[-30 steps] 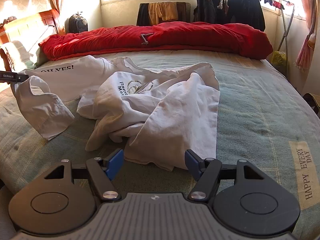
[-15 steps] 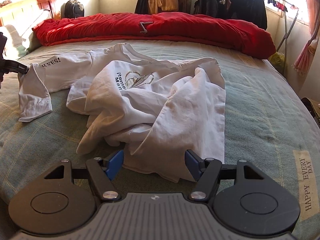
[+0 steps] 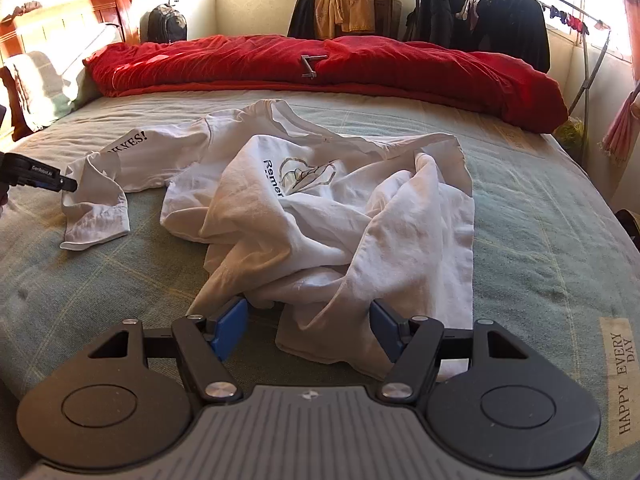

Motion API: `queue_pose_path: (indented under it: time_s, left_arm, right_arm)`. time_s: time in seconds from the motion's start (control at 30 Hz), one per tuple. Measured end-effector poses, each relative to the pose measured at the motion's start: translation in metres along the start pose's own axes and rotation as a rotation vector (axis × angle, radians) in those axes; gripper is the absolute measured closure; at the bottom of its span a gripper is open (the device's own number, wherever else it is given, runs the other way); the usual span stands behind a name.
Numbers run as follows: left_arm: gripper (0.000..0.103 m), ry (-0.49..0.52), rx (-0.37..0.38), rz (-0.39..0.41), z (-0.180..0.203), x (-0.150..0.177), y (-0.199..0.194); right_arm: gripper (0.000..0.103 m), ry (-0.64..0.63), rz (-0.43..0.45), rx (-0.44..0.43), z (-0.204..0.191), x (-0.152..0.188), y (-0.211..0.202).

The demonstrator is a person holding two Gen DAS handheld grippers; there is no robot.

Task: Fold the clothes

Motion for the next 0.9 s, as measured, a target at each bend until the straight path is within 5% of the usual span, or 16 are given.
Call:
queue_pose_path:
  time_s: [0.23,0.53,0.73,0.9]
  left_arm:
    - [0.062,-0.162,0.207,-0.141,0.037,0.054,-0.014]
    - [0.062,-0.451,0.179,-0.130,0.040,0.072,-0.004]
    - [0.056,-0.458,0.159,-0.068,0.052,0.066,0.010]
    - [0.058,-0.361,0.070,0.021,0.065,0.064,0.016]
  right_arm:
    - [0.031,0.005,0.042,-0.024,-0.006,0.000,-0.017]
    - [0.028,0.056,0.072,0.005,0.013,0.007,-0.035]
    - [0.028,0.047,0.078,-0.018,0.007,0.008,-0.034]
    - [0.028,0.038,0.080,-0.012,0.006,0.007,-0.035]
Point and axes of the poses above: each gripper's, at about its wrist camera, not at the fingertips, and y roughly the way its jaws point, z to its right, x to its underside, the point moved 9 cm from there along y, roughly the way its jaws point, and after that the axes turned 9 degrees about -y, right-handed, at the moved point
